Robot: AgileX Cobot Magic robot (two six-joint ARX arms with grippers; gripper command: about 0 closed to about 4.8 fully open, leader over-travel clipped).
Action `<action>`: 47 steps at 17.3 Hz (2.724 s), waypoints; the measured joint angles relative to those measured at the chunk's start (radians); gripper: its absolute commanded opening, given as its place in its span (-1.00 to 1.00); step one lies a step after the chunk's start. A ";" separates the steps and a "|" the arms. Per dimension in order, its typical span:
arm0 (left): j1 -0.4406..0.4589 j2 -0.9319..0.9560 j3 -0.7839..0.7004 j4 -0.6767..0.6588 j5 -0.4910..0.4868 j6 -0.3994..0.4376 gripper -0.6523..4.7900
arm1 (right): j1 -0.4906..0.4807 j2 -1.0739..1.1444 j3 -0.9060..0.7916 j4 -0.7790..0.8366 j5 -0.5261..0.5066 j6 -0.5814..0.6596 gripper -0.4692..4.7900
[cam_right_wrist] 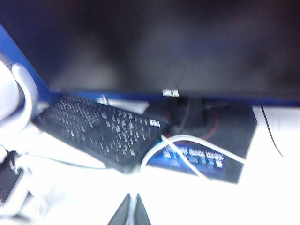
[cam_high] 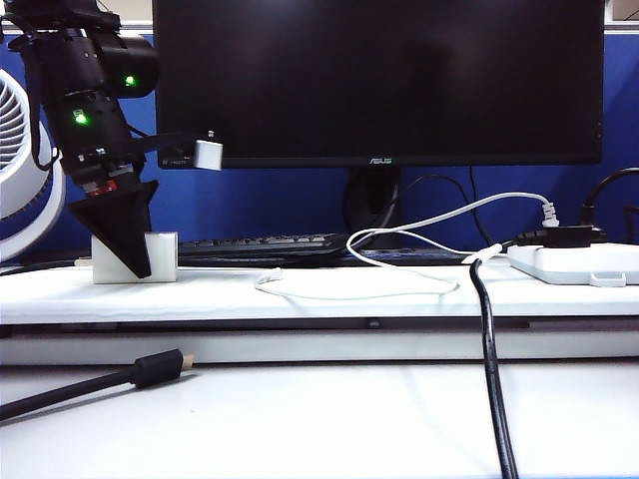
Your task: Pick up the Type-C charging cable and the charging base, insert one end of the Type-C charger into the corresponding slot on the base, and finally place the plugged-in charger back on the table.
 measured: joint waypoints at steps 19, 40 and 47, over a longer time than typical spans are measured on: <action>-0.001 -0.298 0.298 -0.020 0.032 -0.518 -0.78 | 0.370 0.476 0.030 0.170 0.002 -0.344 -0.83; -0.001 -0.324 0.307 -0.074 0.003 -0.520 -0.78 | 0.478 0.694 0.082 0.211 0.235 0.983 0.05; -0.001 -0.325 0.307 -0.085 0.003 -0.520 -0.78 | 0.510 0.772 0.163 0.178 0.251 0.929 0.05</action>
